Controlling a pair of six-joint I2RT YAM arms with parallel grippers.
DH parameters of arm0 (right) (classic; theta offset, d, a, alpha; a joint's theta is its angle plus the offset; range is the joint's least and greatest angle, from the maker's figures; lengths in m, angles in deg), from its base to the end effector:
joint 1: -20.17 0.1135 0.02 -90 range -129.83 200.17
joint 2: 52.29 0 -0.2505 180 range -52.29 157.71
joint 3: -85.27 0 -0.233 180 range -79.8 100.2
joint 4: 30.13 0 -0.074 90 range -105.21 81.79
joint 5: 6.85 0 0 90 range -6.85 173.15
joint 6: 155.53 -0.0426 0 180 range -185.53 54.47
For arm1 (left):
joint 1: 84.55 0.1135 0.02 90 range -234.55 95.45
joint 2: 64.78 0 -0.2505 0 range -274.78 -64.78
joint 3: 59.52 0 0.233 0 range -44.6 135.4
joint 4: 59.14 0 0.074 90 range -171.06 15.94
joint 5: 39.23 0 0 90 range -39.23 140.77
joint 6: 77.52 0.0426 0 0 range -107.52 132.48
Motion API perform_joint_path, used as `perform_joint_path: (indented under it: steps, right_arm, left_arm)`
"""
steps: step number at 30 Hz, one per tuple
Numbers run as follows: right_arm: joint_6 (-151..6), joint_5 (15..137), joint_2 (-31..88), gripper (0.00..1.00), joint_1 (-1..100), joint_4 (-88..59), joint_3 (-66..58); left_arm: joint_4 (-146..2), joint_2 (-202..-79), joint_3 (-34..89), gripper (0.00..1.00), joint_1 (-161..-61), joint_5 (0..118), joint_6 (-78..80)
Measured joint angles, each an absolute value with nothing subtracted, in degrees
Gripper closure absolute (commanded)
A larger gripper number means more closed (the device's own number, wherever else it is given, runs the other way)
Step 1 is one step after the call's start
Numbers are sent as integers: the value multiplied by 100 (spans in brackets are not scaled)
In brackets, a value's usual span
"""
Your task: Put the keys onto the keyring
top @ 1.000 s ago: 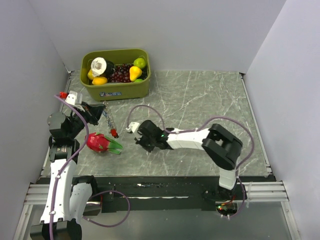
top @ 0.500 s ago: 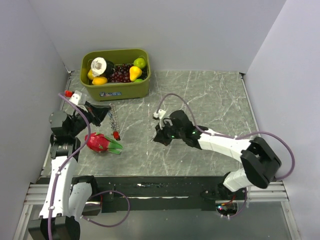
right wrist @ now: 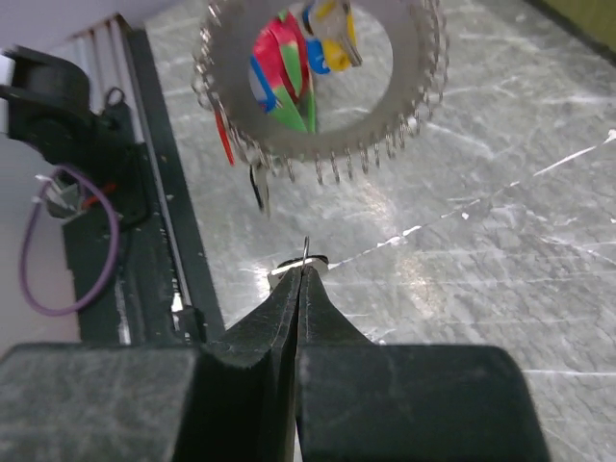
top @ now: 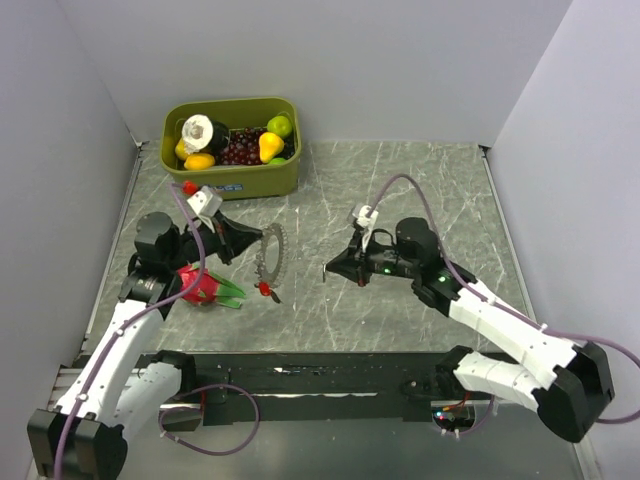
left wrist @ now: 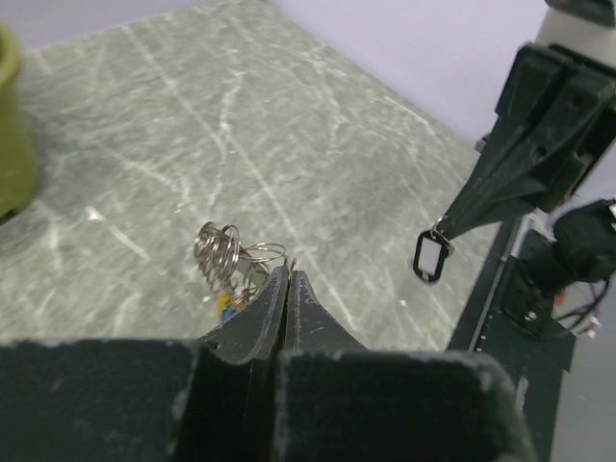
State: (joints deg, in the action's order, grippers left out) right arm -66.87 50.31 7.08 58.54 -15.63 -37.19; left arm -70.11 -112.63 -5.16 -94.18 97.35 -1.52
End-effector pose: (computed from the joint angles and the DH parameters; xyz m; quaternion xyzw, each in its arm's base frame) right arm 0.1665 0.1613 0.2907 -0.4045 0.6742 0.4081 0.4640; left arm 0.1786 -0.0617 0.3176 0.2426 0.6840 -0.4118 0.5511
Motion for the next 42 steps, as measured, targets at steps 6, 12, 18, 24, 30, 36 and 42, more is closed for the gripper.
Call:
perform_joint_path:
  steps: [6,12,18,24,30,36,42]
  right_arm:
    - [-6785,4574,155,100,5581,-1360,-3820]
    - [-6783,4041,-7,100,5338,-1181,-3820]
    - [-6785,3658,-7,100,5231,-1094,-3820]
    - [-6851,3427,-5,100,5192,-1107,-3820]
    - [-6910,3237,105,100,5178,-1179,-3820]
    - [-7006,3051,264,100,5176,-1220,-3820]
    - [-7043,2931,325,100,5176,-1260,-3759]
  left_arm:
    - [-6898,-11274,-502,99,-10286,9265,-198]
    - [-6218,-11482,-741,99,-10944,8785,-301]
    - [-5877,-11604,-1287,99,-11444,8424,-2]
    - [-5158,-11123,-2122,99,-11623,8365,149]
    - [-4756,-10758,-2216,99,-11752,8299,377]
    - [-4697,-10712,-2216,99,-11953,8225,624]
    - [-4777,-10656,-2218,99,-12183,8081,879]
